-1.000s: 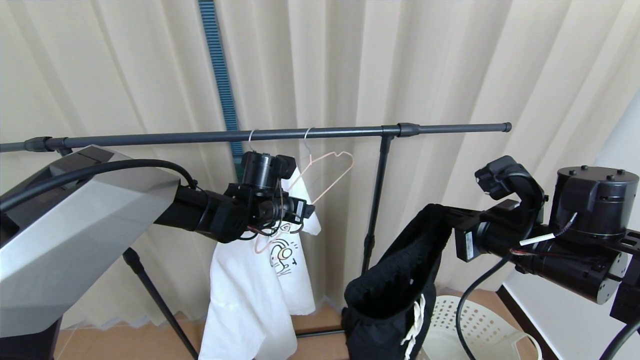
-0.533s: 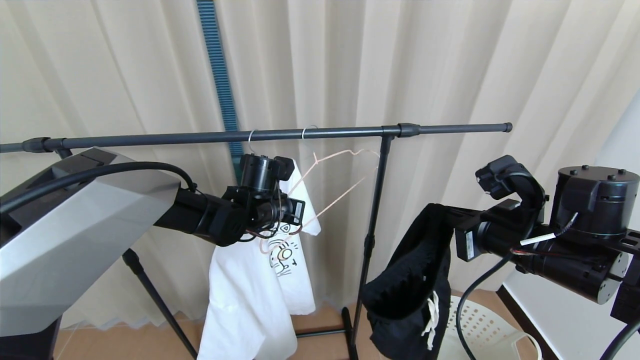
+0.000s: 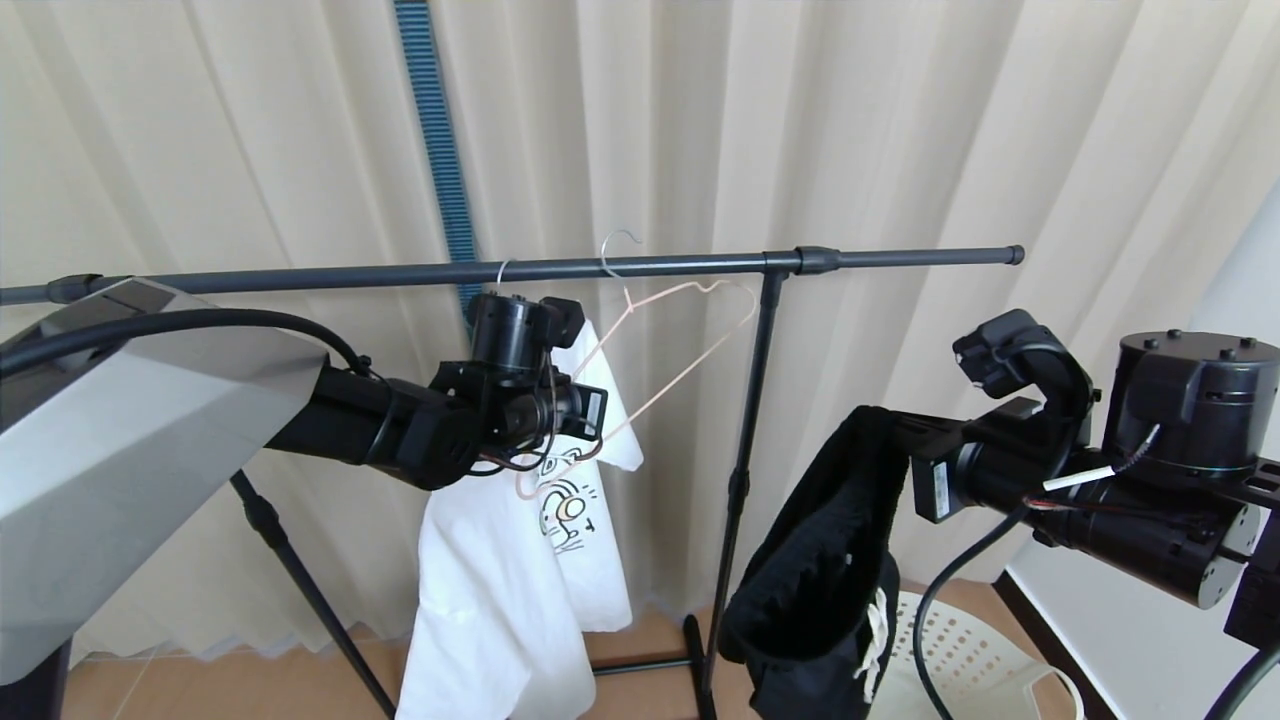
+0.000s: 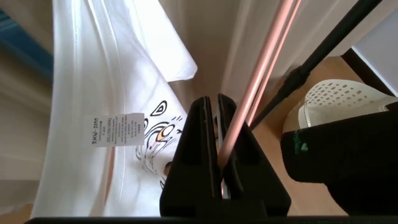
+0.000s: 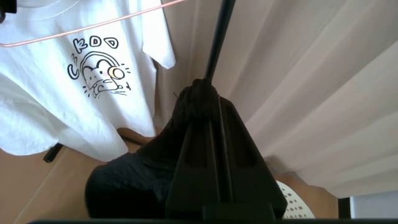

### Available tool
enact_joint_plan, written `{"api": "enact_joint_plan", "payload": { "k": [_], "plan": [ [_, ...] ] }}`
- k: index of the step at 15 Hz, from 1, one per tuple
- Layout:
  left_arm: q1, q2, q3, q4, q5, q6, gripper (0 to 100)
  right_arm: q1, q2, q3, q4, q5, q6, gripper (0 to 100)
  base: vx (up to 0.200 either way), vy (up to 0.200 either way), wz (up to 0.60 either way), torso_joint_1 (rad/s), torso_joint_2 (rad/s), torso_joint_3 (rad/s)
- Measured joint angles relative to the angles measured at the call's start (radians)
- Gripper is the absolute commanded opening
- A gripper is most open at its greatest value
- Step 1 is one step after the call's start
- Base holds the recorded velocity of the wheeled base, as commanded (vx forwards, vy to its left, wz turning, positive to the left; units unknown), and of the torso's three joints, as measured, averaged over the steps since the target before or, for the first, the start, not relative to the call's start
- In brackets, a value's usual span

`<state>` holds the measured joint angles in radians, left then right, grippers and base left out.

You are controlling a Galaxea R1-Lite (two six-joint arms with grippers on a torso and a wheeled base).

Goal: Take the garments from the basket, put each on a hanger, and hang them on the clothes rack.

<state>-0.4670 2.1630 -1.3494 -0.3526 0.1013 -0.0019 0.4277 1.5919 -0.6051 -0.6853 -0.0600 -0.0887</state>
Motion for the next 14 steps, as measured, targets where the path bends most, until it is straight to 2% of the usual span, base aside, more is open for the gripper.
{"api": "enact_joint_plan", "payload": {
  "k": [4,11,14],
  "plan": [
    [-0.002,-0.05,0.073,-0.055,0.02,0.001,0,0.0,-0.006,0.001,0.0,0.0,0.0,0,0.0,0.0,0.0,0.0,0.0,0.0],
    [-0.003,-0.247,0.395,-0.189,0.035,0.003,0,0.011,-0.023,0.003,0.001,-0.001,0.0,0,0.0,0.0,0.0,0.0,0.0,0.0],
    [-0.003,-0.358,0.576,-0.229,0.032,0.004,0,0.013,-0.032,0.005,0.0,-0.023,0.0,0,0.0,0.0,0.0,0.0,0.0,0.0]
  ]
}}
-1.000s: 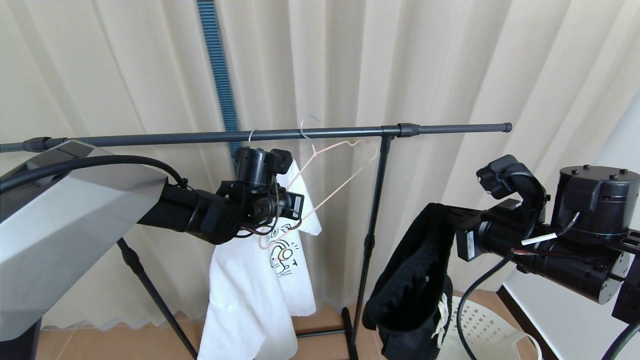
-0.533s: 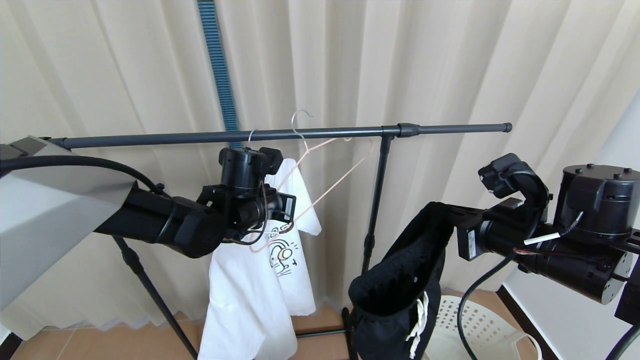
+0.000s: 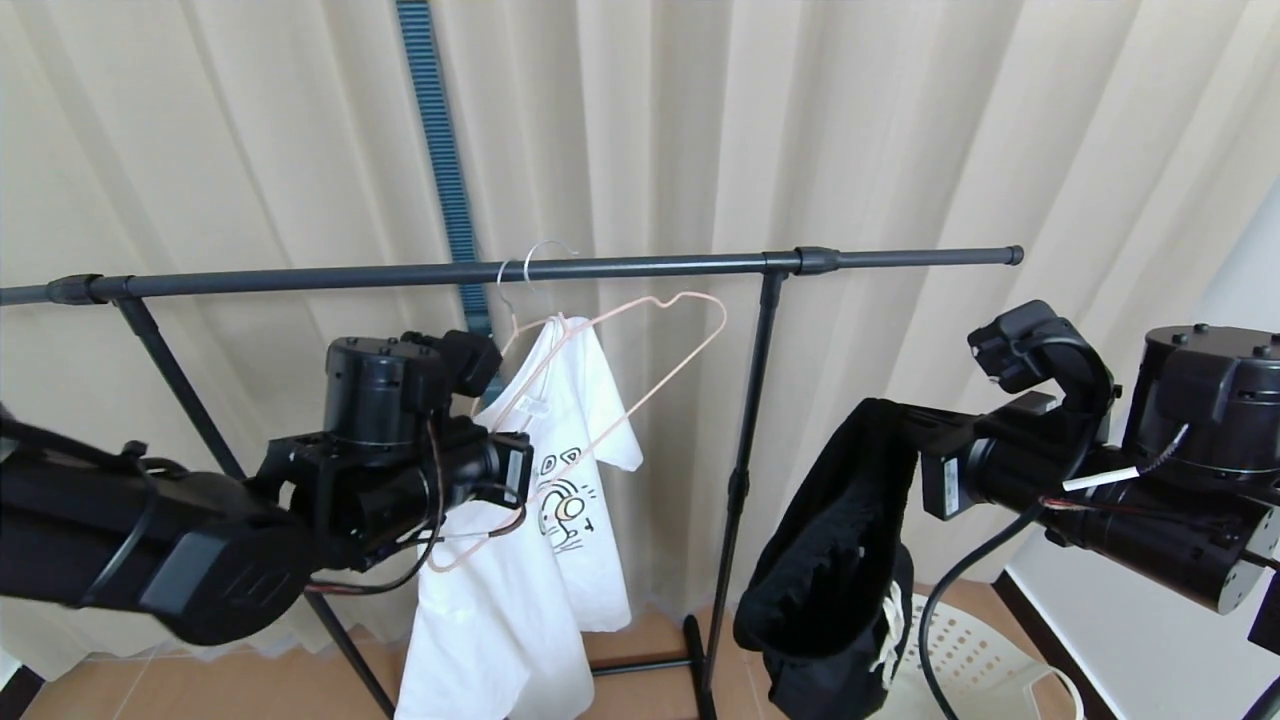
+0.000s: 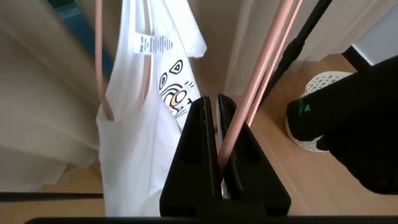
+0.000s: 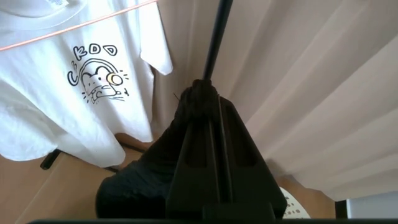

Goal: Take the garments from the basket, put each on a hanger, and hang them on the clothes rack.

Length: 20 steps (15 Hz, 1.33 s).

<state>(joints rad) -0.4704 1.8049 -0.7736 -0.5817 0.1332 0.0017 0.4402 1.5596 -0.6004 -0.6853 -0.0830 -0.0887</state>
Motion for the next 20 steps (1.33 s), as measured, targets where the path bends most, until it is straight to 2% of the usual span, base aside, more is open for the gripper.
{"api": "enact_joint_plan", "payload": {
  "k": [3,5,8,10,13,20],
  "plan": [
    [-0.006,-0.104,0.188,-0.087,-0.005,0.007,0,0.002,-0.002,-0.005,0.0,-0.082,-0.018,0,0.0,0.0,0.0,0.0,0.0,0.0],
    [-0.025,-0.159,0.31,-0.144,-0.009,0.01,0,0.015,-0.001,-0.007,-0.001,-0.206,-0.055,0,0.0,0.0,0.0,0.0,0.0,0.0],
    [-0.107,-0.208,0.463,-0.267,-0.013,0.03,0,0.064,0.015,-0.022,-0.004,-0.357,-0.075,0,0.0,0.0,0.0,0.0,0.0,0.0],
    [-0.14,-0.231,0.516,-0.3,-0.014,0.082,0,0.081,0.041,-0.034,-0.013,-0.436,-0.098,0,0.0,0.0,0.0,0.0,0.0,0.0],
    [-0.179,-0.257,0.554,-0.306,-0.016,0.1,0,0.087,0.091,-0.06,-0.016,-0.541,-0.101,0,0.0,0.0,0.0,0.0,0.0,0.0],
    [-0.286,-0.262,0.584,-0.306,-0.022,0.091,0,0.121,0.156,-0.102,-0.029,-0.589,-0.098,0,0.0,0.0,0.0,0.0,0.0,0.0]
  ]
}}
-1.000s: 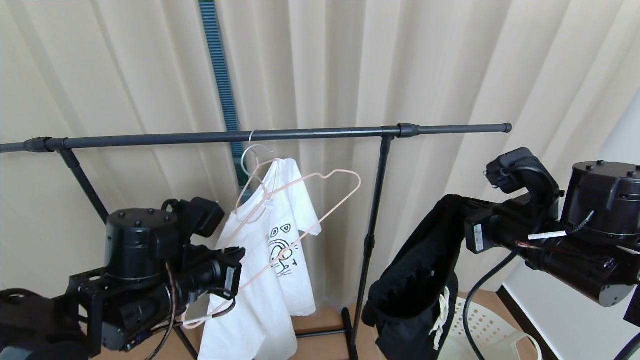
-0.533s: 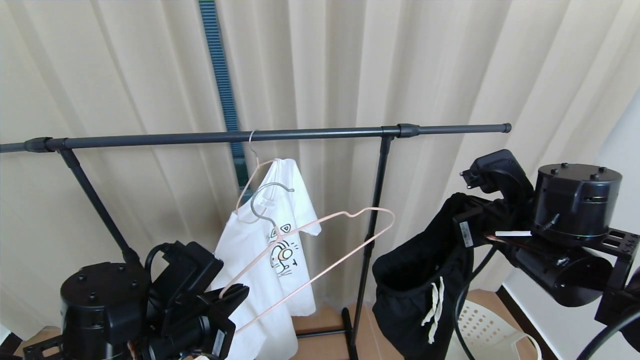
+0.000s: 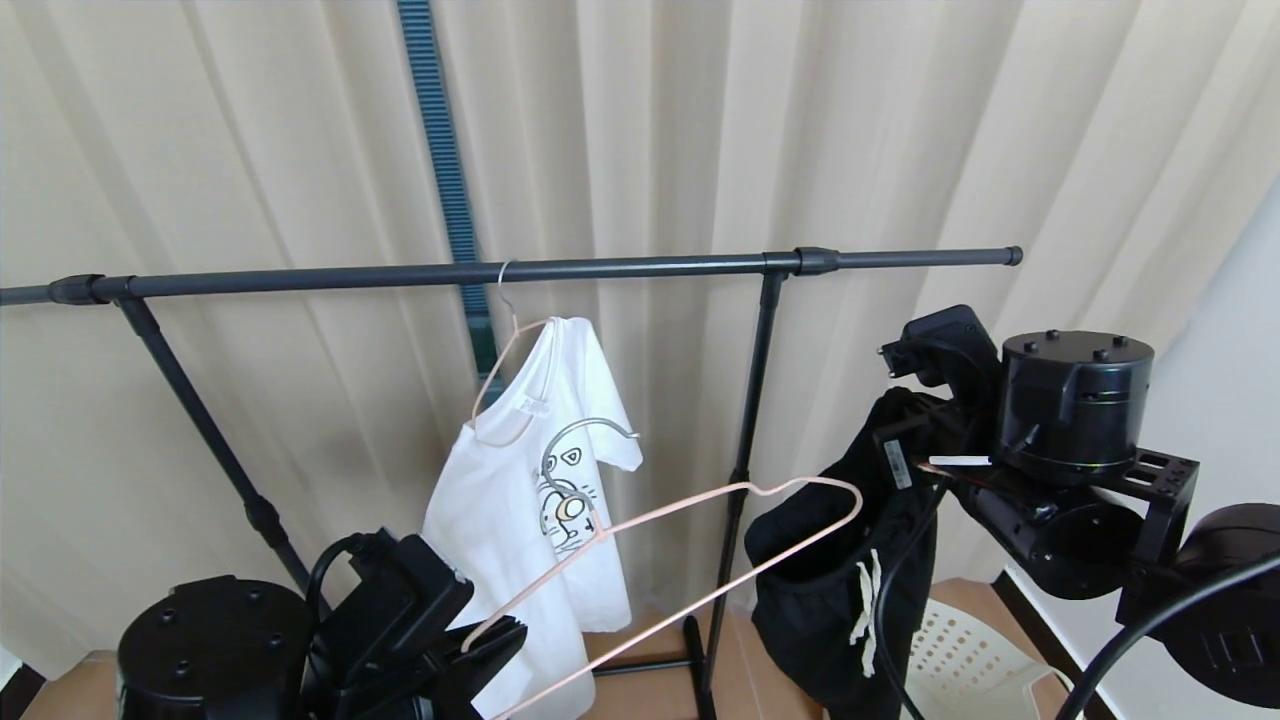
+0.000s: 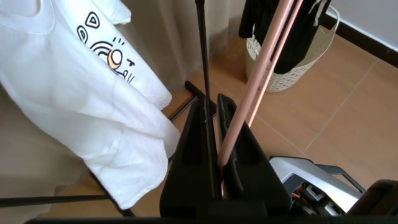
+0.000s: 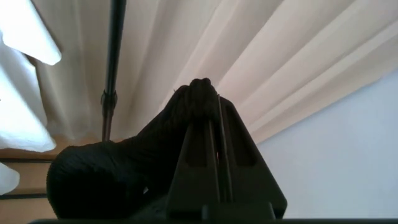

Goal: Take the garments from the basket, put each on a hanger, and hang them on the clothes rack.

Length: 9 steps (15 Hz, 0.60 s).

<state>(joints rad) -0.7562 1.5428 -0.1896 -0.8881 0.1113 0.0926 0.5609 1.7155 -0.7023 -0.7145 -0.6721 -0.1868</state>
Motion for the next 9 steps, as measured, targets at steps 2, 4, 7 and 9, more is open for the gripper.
{"api": "enact_joint_plan", "payload": {
  "k": [2,4,7,9],
  "plan": [
    [-0.008,0.014,-0.004,-0.002,0.002,-0.005,0,0.031,0.005,0.002,-0.001,-0.027,0.001,0,0.0,0.0,0.0,0.0,0.0,0.0],
    [-0.01,0.037,-0.007,-0.045,0.008,-0.018,0,0.063,0.007,0.007,-0.001,-0.033,0.001,0,0.0,0.0,0.0,0.0,0.0,0.0],
    [-0.009,0.072,-0.009,-0.091,0.014,-0.025,0,0.093,0.007,0.011,-0.001,-0.054,0.001,0,0.0,0.0,0.0,0.0,0.0,0.0],
    [-0.006,0.097,-0.01,-0.109,0.027,-0.026,0,0.108,0.008,0.011,-0.001,-0.069,0.001,0,0.0,0.0,0.0,0.0,0.0,0.0]
  ]
}}
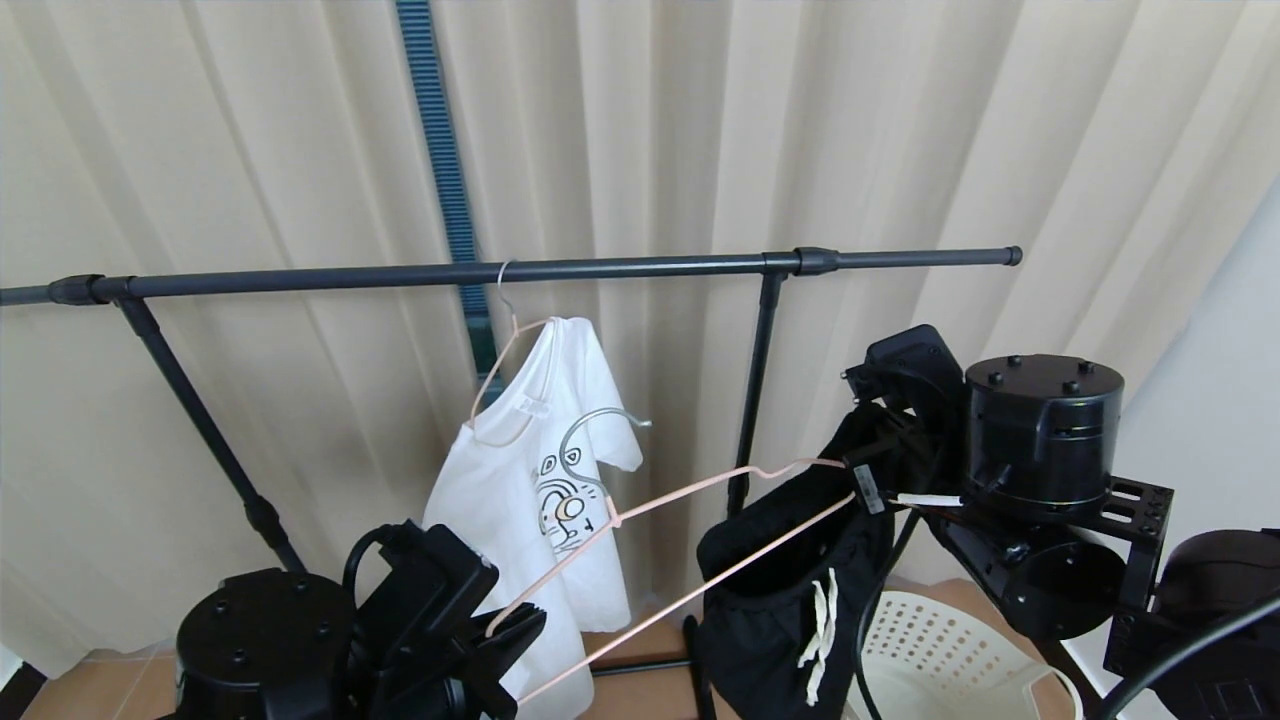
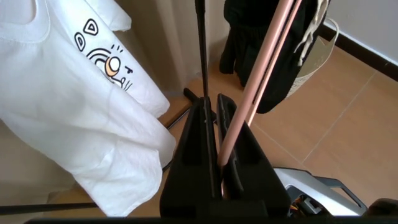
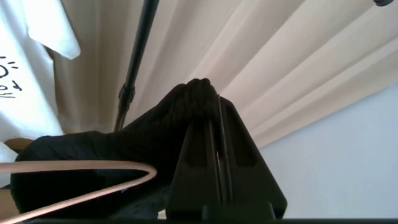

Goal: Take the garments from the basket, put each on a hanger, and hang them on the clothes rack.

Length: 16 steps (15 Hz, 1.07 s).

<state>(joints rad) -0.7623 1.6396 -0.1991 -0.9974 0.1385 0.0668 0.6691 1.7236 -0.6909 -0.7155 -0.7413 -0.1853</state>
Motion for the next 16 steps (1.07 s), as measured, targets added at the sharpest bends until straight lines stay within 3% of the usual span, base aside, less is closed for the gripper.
{"api": "enact_joint_plan", "payload": {
  "k": [6,9,16],
  "plan": [
    [0.001,0.056,-0.036,-0.001,0.043,-0.054,0,0.088,0.01,0.0,0.001,-0.06,0.003,0,0.0,0.0,0.0,0.0,0.0,0.0],
    [0.0,0.063,-0.038,-0.002,0.044,-0.055,0,0.118,0.043,-0.023,0.003,-0.103,0.057,0,0.0,0.0,0.0,0.0,0.0,0.0],
    [-0.003,0.089,-0.025,-0.078,0.043,-0.055,0,0.167,0.061,-0.054,0.007,-0.11,0.088,0,0.0,0.0,0.0,0.0,0.0,0.0]
  ]
}}
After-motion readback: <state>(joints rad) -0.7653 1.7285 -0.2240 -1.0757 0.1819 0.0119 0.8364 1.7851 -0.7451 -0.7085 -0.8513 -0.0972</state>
